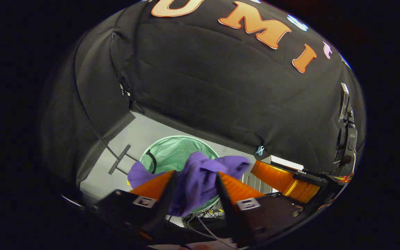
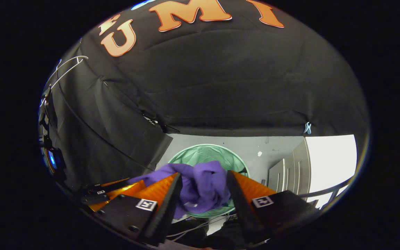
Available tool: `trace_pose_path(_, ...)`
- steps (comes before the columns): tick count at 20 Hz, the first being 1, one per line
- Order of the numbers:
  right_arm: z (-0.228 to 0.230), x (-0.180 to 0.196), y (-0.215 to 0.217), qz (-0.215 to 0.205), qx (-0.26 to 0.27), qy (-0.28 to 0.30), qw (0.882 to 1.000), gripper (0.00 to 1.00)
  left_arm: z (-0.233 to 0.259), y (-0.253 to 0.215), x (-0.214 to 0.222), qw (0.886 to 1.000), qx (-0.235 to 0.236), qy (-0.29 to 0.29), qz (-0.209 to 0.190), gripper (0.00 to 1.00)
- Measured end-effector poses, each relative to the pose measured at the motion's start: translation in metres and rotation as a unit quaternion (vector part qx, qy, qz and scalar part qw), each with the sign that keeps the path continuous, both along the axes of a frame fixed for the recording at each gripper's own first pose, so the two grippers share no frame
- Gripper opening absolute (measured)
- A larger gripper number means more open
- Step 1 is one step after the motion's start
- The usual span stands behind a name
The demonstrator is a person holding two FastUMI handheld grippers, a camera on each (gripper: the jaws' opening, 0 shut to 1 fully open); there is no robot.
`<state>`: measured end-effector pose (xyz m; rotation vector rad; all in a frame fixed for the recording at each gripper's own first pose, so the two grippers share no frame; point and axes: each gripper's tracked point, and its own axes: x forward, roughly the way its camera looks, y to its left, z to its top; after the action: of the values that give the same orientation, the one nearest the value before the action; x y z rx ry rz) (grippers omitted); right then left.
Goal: Grasp the clothes on the hanger with both hands and then place them into the laundry hamper below.
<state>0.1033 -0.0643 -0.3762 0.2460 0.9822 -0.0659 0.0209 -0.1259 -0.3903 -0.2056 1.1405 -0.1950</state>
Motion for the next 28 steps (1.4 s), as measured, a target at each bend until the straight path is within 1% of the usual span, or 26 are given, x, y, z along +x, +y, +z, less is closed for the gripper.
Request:
trace_pose_path(1,0.003,0.001,0.002,0.001,-0.001,-0.002,1.0,0.93,-0.003,-0.002,0.002,1.0,-0.003,-0.001,0.002,0.84)
trace_pose_path(2,0.004,0.001,0.004,0.002,-0.002,-0.003,1.0,0.84,0.002,0.002,0.002,1.0,-0.002,-0.003,0.005,1.0)
trace_pose_path(3,0.004,0.001,0.004,0.002,-0.003,-0.004,1.0,0.95,0.01,0.004,0.003,1.0,-0.004,-0.006,0.007,0.98)
trace_pose_path(4,0.005,0.0,0.005,0.002,-0.005,-0.005,1.0,0.96,0.014,0.004,0.005,1.0,-0.007,-0.011,0.009,0.98)
trace_pose_path(6,0.012,0.002,0.007,0.005,-0.007,-0.016,1.0,0.96,0.025,0.003,0.006,0.999,-0.018,-0.031,0.01,0.98)
trace_pose_path(8,0.026,0.005,0.012,0.015,-0.016,-0.042,0.999,0.96,0.043,0.009,0.016,0.997,-0.02,-0.067,0.013,0.98)
trace_pose_path(11,0.073,0.009,0.028,0.018,-0.04,-0.111,0.993,0.96,0.09,0.02,0.031,0.991,-0.019,-0.133,0.001,0.98)
trace_pose_path(14,0.131,0.002,0.055,0.0,-0.039,-0.171,0.985,0.96,0.135,0.026,0.033,0.982,-0.037,-0.184,-0.012,0.98)
trace_pose_path(16,0.167,-0.008,0.067,-0.016,-0.051,-0.207,0.977,0.96,0.165,0.035,0.042,0.974,-0.059,-0.219,-0.022,0.97)
trace_pose_path(19,0.218,-0.02,0.074,-0.034,-0.097,-0.256,0.961,0.95,0.205,0.049,0.049,0.959,-0.084,-0.267,-0.042,0.96)
trace_pose_path(21,0.25,-0.023,0.075,-0.054,-0.131,-0.293,0.946,0.95,0.235,0.061,0.054,0.945,-0.075,-0.312,-0.056,0.96)
trace_pose_path(22,0.264,-0.027,0.073,-0.063,-0.141,-0.309,0.938,0.95,0.252,0.065,0.062,0.934,-0.068,-0.345,-0.063,0.96)
trace_pose_path(23,0.276,-0.035,0.071,-0.072,-0.148,-0.319,0.933,0.95,0.264,0.069,0.064,0.926,-0.059,-0.367,-0.07,0.96)
trace_pose_path(24,0.287,-0.044,0.072,-0.076,-0.149,-0.326,0.93,0.84,0.275,0.072,0.062,0.919,-0.048,-0.383,-0.079,0.95)
trace_pose_path(25,0.298,-0.054,0.073,-0.076,-0.15,-0.338,0.926,0.84,0.286,0.073,0.057,0.914,-0.039,-0.394,-0.084,0.92)
trace_pose_path(26,0.306,-0.064,0.072,-0.076,-0.157,-0.346,0.922,0.85,0.299,0.074,0.049,0.91,-0.036,-0.404,-0.082,0.95)
trace_pose_path(27,0.314,-0.074,0.07,-0.072,-0.167,-0.355,0.917,0.84,0.31,0.075,0.042,0.907,-0.038,-0.413,-0.074,0.95)
trace_pose_path(28,0.323,-0.087,0.066,-0.069,-0.177,-0.364,0.912,0.84,0.316,0.076,0.037,0.905,-0.045,-0.417,-0.064,0.92)
